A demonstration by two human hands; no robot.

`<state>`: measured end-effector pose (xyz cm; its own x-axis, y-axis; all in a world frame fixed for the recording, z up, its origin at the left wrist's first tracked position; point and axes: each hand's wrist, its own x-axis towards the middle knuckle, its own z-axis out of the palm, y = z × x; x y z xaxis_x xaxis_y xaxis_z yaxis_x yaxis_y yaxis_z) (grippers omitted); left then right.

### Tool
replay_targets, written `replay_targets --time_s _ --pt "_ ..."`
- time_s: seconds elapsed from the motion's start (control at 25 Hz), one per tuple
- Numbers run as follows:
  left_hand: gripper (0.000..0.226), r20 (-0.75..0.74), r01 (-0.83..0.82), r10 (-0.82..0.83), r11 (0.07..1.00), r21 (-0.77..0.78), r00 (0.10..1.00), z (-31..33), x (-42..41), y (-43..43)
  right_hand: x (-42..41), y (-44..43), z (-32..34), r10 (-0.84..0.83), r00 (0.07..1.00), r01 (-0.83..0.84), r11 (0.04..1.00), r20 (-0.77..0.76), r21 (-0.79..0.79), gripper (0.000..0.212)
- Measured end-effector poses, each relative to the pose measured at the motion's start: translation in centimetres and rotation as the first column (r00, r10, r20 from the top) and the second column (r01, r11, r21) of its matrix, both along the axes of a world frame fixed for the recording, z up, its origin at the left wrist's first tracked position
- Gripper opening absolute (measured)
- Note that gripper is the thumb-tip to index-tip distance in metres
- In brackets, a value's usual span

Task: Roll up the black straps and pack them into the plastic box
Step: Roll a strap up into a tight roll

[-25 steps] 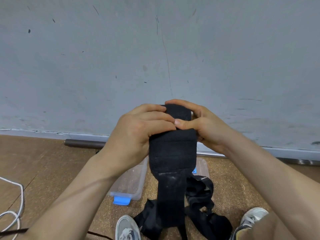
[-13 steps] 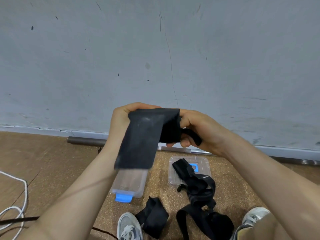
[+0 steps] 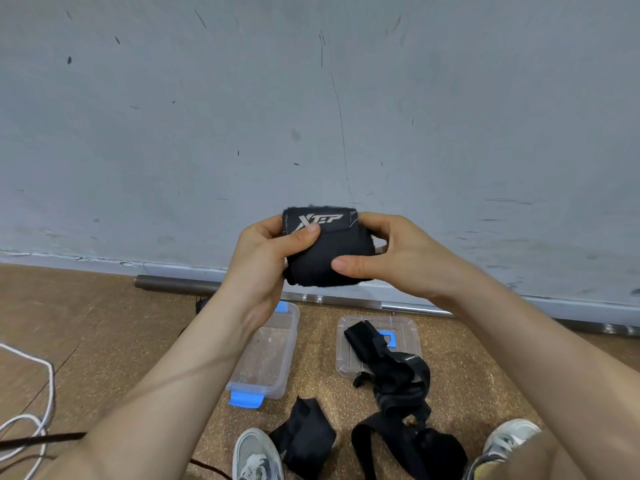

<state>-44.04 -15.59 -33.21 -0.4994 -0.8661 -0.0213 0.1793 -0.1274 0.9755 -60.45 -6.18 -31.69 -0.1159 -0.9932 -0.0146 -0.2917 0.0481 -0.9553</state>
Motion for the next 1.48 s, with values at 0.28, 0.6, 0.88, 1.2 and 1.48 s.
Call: replay_targets --time_s 0.28,0.6,0.88,1.2,1.48 --pt "0.047 0.083 0.25 -0.252 0.967 0.041 0.964 0.3 1.0 -0.5 -1.0 0.3 0.4 0.068 0.996 -0.069 0.998 -0.056 -0.01 0.07" --pt "0.051 0.105 0.139 -0.118 0.964 -0.226 0.987 0.1 0.1 0.6 -2.6 0.5 0.6 0.121 0.968 -0.156 0.976 0.219 0.152 0.06" --pt "0.034 0.24 0.284 -0.219 0.915 -0.287 0.946 1.1 0.8 0.3 -2.2 0.2 0.1 0.081 0.996 -0.081 0.997 0.038 0.005 0.052" --pt "0.025 0.267 0.213 0.182 0.27 -0.939 0.946 0.5 0.8 1.2 -2.4 0.0 -0.5 0.066 0.92 -0.161 0.963 0.387 0.218 0.058" --pt "0.018 0.271 0.285 0.341 0.01 -0.959 0.9 0.0 0.5 0.8 -2.4 -0.6 -0.8 -0.077 0.943 0.039 0.992 0.323 0.123 0.053"
